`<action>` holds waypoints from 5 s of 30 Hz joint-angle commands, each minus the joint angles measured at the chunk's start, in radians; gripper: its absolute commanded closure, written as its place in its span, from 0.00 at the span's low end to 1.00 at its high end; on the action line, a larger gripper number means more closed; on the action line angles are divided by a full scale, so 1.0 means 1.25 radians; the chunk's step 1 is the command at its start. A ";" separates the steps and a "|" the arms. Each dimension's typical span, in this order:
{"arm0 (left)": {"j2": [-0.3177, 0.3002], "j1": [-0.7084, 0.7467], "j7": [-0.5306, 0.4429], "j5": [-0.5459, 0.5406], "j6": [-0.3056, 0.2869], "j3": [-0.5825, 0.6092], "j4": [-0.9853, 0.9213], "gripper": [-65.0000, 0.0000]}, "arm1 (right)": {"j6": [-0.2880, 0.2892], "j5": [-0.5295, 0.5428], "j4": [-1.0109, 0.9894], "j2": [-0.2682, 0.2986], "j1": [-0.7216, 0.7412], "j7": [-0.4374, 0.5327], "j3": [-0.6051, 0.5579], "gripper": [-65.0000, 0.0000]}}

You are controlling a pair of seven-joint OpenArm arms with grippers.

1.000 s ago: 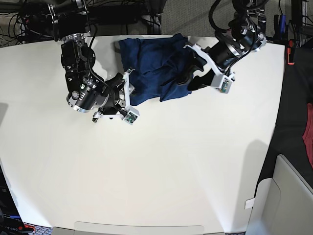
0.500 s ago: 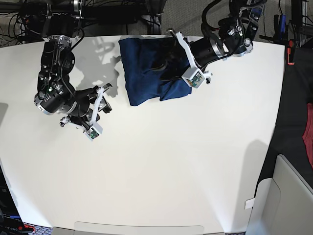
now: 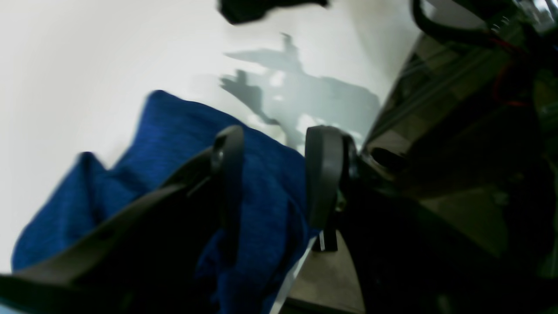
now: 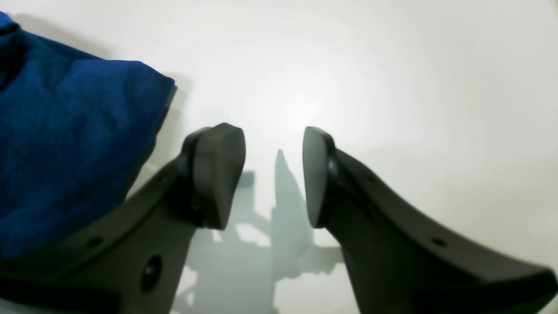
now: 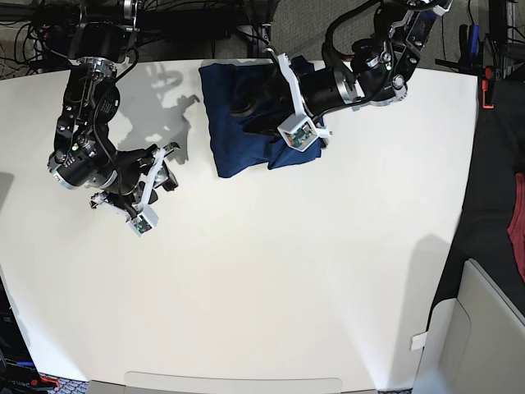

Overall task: Fold the T-shirt properly
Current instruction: 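Grasp the bundle edge with the left gripper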

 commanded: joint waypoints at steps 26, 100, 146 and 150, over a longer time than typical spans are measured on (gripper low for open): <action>0.068 -0.034 -0.029 0.270 0.003 0.071 -0.036 0.64 | 0.002 0.054 0.013 0.007 0.014 0.012 0.027 0.59; 0.048 0.042 -0.173 0.303 0.005 0.031 -0.002 0.63 | 0.002 0.053 0.003 -0.018 0.025 0.012 -0.011 0.59; 0.061 0.267 -0.177 0.538 0.005 -0.118 0.041 0.97 | 0.002 0.053 0.002 -0.018 0.042 0.012 -0.013 0.59; 0.060 0.286 -0.177 0.538 0.005 -0.118 0.041 0.97 | 0.002 0.051 0.002 -0.019 0.042 0.012 -0.015 0.59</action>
